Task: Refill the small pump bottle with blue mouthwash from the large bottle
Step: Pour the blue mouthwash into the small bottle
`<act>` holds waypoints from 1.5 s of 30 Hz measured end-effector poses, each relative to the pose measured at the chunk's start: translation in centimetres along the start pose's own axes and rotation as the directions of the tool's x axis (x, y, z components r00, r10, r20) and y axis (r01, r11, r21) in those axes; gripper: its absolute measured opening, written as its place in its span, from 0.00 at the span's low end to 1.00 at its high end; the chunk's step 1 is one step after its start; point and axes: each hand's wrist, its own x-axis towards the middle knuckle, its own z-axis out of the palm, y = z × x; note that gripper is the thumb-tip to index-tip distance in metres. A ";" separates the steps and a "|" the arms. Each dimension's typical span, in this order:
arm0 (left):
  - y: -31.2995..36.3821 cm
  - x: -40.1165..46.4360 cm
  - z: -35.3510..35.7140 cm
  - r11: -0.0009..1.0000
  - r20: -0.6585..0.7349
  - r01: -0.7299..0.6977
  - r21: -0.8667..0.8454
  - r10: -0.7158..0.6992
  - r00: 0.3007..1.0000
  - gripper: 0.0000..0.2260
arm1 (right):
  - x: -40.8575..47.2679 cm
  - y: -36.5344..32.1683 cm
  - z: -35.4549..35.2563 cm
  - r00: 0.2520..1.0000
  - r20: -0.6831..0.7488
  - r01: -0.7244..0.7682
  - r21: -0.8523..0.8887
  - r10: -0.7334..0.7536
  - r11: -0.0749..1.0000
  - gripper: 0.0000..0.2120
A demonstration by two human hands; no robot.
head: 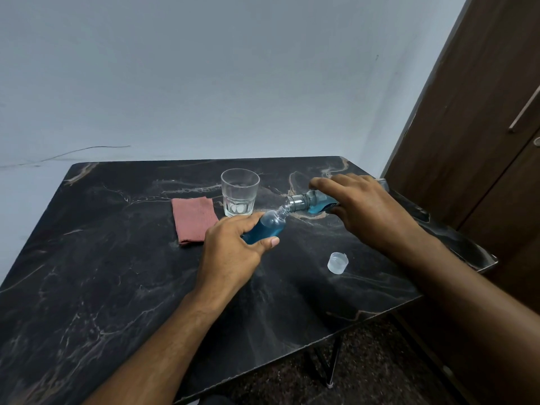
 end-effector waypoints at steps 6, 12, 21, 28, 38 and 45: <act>0.1 0.0 0.0 1.000 -0.001 0.004 -0.011 -0.004 1.000 0.27 | 0.3 0.2 -0.1 1.000 0.005 0.027 -0.024 -0.027 0.999 0.34; 0.2 0.0 0.0 1.000 -0.003 0.005 -0.003 -0.005 1.000 0.28 | 0.4 0.2 -0.4 0.999 0.014 0.039 -0.045 -0.038 0.998 0.34; 0.3 0.0 -0.1 1.000 -0.011 0.008 -0.004 -0.008 1.000 0.26 | 0.5 -0.2 -0.7 0.999 0.037 0.040 -0.043 -0.038 0.998 0.34; 0.5 0.0 -0.2 0.999 -0.023 0.027 -0.017 -0.027 0.999 0.27 | 0.3 -0.4 -0.8 0.999 0.042 -0.037 0.062 0.034 0.997 0.30; 1.3 -0.2 -0.3 0.989 -0.030 0.105 -0.108 -0.109 0.994 0.27 | -0.3 -1.1 -0.3 0.986 0.059 -0.165 0.312 0.155 0.936 0.29; 1.3 0.0 -0.3 0.980 -0.006 0.168 -0.110 -0.170 0.985 0.26 | -0.5 -1.4 0.5 0.943 -0.028 -0.268 0.525 0.331 0.808 0.30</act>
